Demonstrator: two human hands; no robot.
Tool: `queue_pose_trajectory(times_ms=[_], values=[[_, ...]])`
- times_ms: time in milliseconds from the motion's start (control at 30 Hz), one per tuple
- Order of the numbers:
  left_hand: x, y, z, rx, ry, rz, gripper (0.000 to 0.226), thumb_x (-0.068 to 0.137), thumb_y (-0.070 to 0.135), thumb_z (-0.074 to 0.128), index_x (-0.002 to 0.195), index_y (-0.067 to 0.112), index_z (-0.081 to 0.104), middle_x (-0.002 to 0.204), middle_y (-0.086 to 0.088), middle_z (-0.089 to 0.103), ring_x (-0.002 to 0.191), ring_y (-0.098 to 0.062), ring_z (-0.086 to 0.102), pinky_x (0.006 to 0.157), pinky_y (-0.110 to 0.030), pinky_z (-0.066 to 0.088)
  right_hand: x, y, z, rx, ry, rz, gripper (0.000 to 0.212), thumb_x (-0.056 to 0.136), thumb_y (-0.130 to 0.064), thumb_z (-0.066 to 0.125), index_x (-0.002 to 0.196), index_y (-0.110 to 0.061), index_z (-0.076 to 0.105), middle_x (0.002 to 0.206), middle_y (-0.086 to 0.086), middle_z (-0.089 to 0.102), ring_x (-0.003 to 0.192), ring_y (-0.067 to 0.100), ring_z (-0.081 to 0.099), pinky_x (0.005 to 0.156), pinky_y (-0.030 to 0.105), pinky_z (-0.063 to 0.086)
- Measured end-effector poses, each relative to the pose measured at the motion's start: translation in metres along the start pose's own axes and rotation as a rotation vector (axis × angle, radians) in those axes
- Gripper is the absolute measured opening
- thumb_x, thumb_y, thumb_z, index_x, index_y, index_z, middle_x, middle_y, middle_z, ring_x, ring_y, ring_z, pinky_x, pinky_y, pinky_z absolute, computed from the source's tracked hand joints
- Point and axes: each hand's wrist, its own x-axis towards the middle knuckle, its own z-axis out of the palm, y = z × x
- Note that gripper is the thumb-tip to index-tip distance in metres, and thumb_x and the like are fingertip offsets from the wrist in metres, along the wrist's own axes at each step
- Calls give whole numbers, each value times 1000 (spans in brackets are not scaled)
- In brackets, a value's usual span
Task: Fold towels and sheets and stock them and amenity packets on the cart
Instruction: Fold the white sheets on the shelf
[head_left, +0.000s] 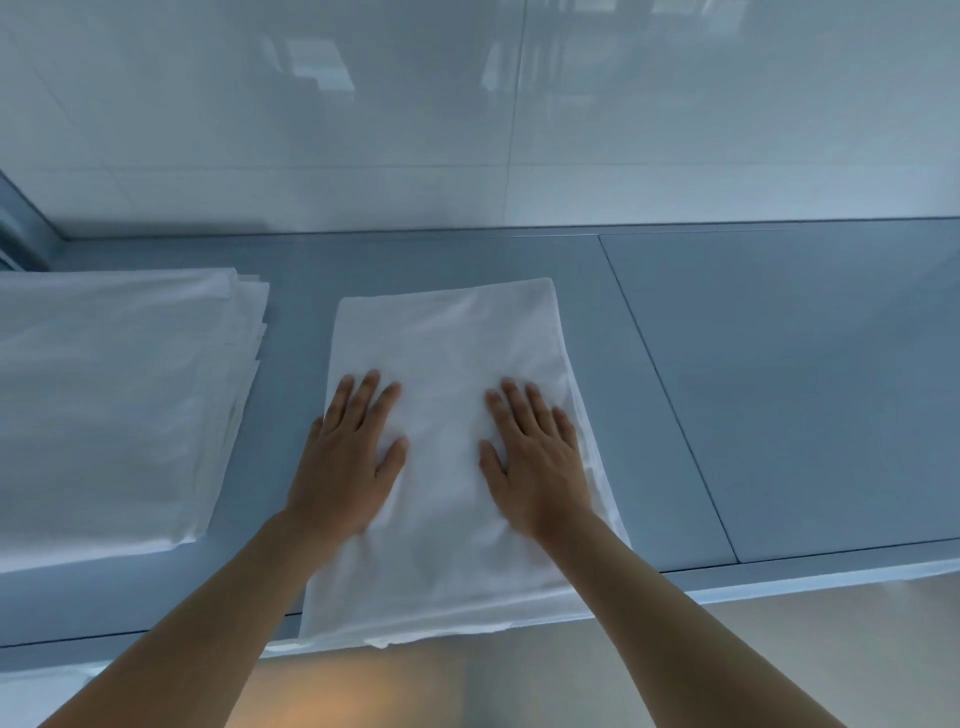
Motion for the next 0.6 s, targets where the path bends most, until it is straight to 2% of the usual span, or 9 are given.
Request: queue_pose_trajectory(times_ms=[133,367,433,500,600], values=[[2,1,-4,31,-5,-16,69,98,54,29,162,28,27,172,3,13,159,-23,8,117,-54,36,4,-2,2,0,-1,-4,65,102,-49,35,162,-27,26,172,-2,18,159,21,11,126,47,16],[-5,5,0,73,91,-128,67,94,54,36,157,30,39,168,-10,25,152,-33,28,105,-52,45,3,-2,2,2,18,14,66,102,-50,33,163,-27,24,173,-3,13,159,20,8,127,46,13],[-11,7,1,53,98,-231,67,96,52,41,158,29,35,167,-16,25,146,-39,36,106,-53,44,0,-2,2,-16,33,104,68,102,-52,31,163,-25,22,173,0,11,159,24,7,127,50,13],[-16,8,1,-22,108,-334,69,99,48,49,161,26,27,164,-20,28,141,-43,42,109,-53,41,0,-4,1,-39,34,273,71,101,-56,29,164,-25,18,173,5,7,158,32,9,123,57,16],[-18,11,-5,-38,99,-356,77,96,43,59,161,18,25,154,-23,41,133,-44,47,105,-53,43,2,-10,-1,-81,-8,482,77,98,-65,30,163,-26,13,169,15,12,149,40,24,113,57,28]])
